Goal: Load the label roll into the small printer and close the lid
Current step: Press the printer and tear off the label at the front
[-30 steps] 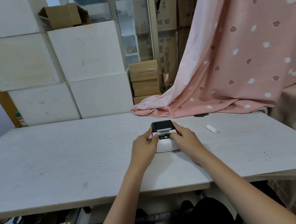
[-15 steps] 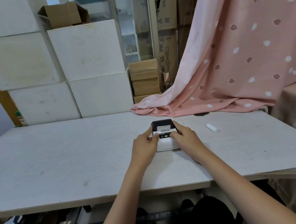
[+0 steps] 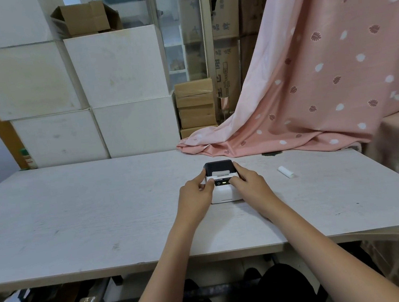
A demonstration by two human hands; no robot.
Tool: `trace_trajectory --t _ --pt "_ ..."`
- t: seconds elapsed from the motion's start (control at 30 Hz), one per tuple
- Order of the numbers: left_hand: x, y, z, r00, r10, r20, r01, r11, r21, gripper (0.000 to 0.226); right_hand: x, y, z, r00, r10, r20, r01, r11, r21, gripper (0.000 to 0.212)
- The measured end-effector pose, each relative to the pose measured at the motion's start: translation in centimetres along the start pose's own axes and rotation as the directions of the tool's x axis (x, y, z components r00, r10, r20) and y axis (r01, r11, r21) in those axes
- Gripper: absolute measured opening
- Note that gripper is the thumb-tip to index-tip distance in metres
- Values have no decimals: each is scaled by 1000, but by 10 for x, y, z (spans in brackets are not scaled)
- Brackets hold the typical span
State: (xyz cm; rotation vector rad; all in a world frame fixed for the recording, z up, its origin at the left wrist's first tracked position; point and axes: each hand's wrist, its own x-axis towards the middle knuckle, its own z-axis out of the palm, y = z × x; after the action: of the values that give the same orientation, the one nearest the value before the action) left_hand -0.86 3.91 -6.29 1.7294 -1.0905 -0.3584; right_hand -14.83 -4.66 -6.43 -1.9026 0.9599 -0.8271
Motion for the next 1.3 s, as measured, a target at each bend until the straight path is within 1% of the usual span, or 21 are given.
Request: trace_trajectory --t 0.1,0.23,0.43,0.63,0.7,0.77,0.87,1.3 --pt "-1 1 0 1000 2 1 -2 1000 5 46 -1 -1 0 1000 9 0 -9 1000 1 59" --pt "0 1 0 1000 2 -5 -2 1000 2 47 2 2 1 1000 18 11 -17 1000 -4 63" --pt "-1 2 0 1000 5 -1 -5 1000 9 47 1 0 1 1000 -1 3 1 1000 -15 60" --pt "0 0 1 1000 17 -5 -17 1000 20 47 1 0 0 1000 3 6 -3 1000 -26 63" --pt "1 -1 1 1000 18 -5 -18 1000 23 47 -1 -2 -1 1000 -4 -2 4 1000 -5 55" --pt "1 -1 0 1000 16 -5 -16 1000 15 47 -3 -4 -2 1000 -11 -7 11 1000 23 42" --pt "1 -1 1 1000 10 -4 -10 1000 17 47 -3 -6 -3 1000 -5 -8 5 999 44 36" --pt "1 -2 1 1000 25 8 -25 999 31 47 -6 -8 -2 999 -28 -29 28 1000 -7 42"
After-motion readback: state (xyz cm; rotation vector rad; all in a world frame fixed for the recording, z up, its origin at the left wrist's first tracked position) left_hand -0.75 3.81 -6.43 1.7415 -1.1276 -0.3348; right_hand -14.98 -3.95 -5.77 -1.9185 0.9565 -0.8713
